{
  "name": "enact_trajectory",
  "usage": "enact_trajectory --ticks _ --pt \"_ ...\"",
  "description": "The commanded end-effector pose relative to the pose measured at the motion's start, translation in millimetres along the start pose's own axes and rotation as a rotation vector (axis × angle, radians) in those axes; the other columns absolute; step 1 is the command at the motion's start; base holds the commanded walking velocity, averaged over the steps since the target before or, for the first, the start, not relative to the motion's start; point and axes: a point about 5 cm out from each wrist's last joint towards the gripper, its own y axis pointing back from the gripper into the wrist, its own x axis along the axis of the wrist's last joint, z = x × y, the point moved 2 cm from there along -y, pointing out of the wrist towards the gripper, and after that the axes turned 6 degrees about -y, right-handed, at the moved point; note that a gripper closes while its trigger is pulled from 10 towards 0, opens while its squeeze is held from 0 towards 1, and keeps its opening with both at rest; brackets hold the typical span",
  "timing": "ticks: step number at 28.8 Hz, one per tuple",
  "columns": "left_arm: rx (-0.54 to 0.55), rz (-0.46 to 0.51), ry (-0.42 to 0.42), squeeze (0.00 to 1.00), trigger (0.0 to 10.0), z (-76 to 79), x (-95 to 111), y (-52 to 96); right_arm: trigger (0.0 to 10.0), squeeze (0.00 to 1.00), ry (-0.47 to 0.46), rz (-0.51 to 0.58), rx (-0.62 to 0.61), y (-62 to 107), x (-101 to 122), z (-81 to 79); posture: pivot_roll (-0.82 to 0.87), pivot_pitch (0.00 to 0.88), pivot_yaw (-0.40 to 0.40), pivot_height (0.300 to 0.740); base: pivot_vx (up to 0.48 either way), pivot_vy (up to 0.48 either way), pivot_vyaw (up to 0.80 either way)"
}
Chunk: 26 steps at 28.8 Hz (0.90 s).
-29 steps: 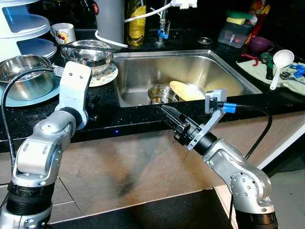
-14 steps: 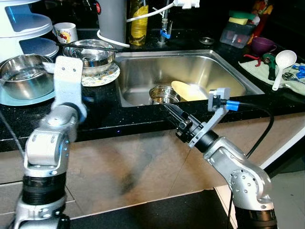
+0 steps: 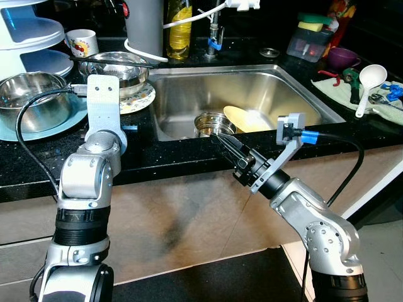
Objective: Kitchen organization
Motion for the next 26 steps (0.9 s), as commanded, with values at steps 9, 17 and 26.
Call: enact_trajectory --ticks 9,17,26 --pt "0.025 -0.122 -0.113 0.0 10.0 2.1 -16.3 -8.2 10.0 0.0 0.003 0.007 -0.004 1.0 1.6 4.2 -0.02 0.173 -0.032 0.74 0.0 0.0 0.0" --pt "-0.026 -0.215 -0.061 0.0 10.0 9.5 -31.1 -9.8 10.0 0.0 0.009 0.006 -0.005 1.5 1.9 4.8 -0.03 0.174 -0.026 0.74 0.0 0.0 0.0" --pt "-0.052 -0.291 0.044 0.0 10.0 10.2 -42.0 -8.2 10.0 0.0 0.015 0.001 -0.005 2.5 1.8 4.7 -0.03 0.17 -0.028 0.74 0.0 0.0 0.0"
